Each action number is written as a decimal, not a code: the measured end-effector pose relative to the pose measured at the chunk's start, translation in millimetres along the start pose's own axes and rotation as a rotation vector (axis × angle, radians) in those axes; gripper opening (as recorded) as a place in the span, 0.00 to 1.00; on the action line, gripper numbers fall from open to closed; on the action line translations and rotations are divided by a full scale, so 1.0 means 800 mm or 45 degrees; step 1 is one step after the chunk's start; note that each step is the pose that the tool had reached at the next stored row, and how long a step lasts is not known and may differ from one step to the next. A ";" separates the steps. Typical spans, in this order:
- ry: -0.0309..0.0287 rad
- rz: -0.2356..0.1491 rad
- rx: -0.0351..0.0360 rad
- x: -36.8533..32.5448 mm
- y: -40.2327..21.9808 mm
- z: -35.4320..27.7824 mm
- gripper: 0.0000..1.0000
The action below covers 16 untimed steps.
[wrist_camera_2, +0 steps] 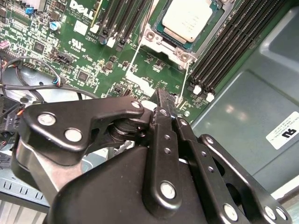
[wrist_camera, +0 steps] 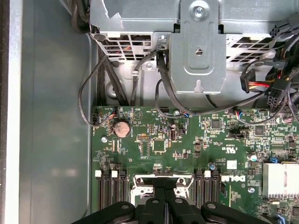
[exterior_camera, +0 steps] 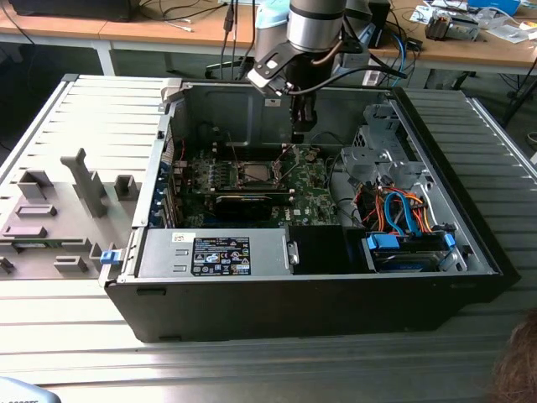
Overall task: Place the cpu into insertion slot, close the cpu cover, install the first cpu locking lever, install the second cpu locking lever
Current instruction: 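Close the cpu cover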
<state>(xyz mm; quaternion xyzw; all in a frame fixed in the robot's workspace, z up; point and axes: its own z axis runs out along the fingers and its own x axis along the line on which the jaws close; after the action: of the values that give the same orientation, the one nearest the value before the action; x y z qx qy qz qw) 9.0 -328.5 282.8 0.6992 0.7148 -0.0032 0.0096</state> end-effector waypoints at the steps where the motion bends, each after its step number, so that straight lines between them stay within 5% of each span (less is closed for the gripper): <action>1: 0.0000 0.000 0.0001 0.0000 0.0002 0.0000 0.11; 16: -0.0001 0.000 0.0000 0.0008 0.0061 0.0013 0.11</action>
<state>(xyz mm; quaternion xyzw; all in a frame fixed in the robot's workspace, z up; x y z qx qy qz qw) 13.9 -327.7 281.8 0.6992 0.7148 -0.0032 0.0096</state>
